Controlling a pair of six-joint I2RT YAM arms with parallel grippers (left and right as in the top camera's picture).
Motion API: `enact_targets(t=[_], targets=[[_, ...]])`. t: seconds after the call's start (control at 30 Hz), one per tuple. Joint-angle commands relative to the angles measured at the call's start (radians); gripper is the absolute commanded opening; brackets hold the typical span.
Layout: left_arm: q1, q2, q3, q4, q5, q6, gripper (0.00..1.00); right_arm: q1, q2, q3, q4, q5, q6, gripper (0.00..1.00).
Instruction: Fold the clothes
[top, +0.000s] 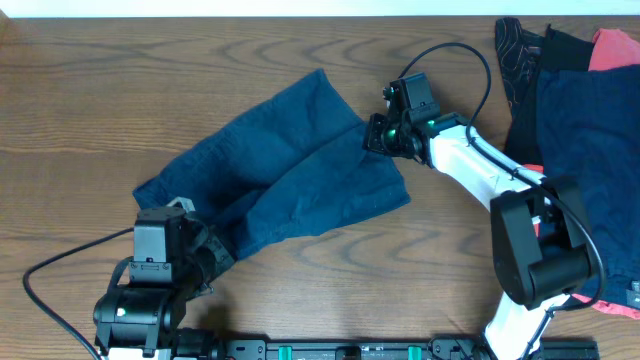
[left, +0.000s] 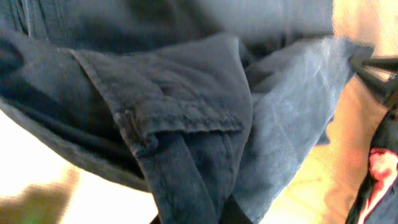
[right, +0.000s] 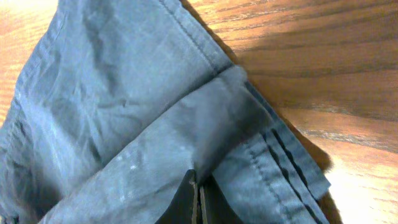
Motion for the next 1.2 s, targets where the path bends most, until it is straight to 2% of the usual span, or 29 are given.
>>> enact_targets(t=[0.0,0.23,0.43,0.67,0.83,0.97,1.17], targets=[[0.001,-0.003,0.006,0.045,-0.039,0.016,0.06,-0.005,-0.137,0.072,-0.039,0.022,-0.129,0.01],[0.001,-0.003,0.007,0.066,-0.024,0.017,0.06,-0.011,-0.385,0.220,-0.102,0.212,-0.296,0.01],[0.001,-0.003,0.006,0.125,-0.100,0.013,0.06,-0.002,-0.400,0.311,-0.075,0.219,-0.399,0.01],[0.001,0.001,0.006,0.211,-0.347,-0.120,0.06,0.017,-0.306,0.310,0.039,0.217,-0.405,0.01],[0.001,0.046,0.006,0.253,-0.409,-0.187,0.06,0.036,-0.206,0.310,0.168,0.215,-0.405,0.01],[0.001,0.119,0.006,0.291,-0.492,-0.261,0.06,0.067,-0.112,0.310,0.264,0.191,-0.405,0.01],[0.001,0.286,0.006,0.452,-0.671,-0.270,0.06,0.122,0.050,0.310,0.439,0.118,-0.404,0.01]])
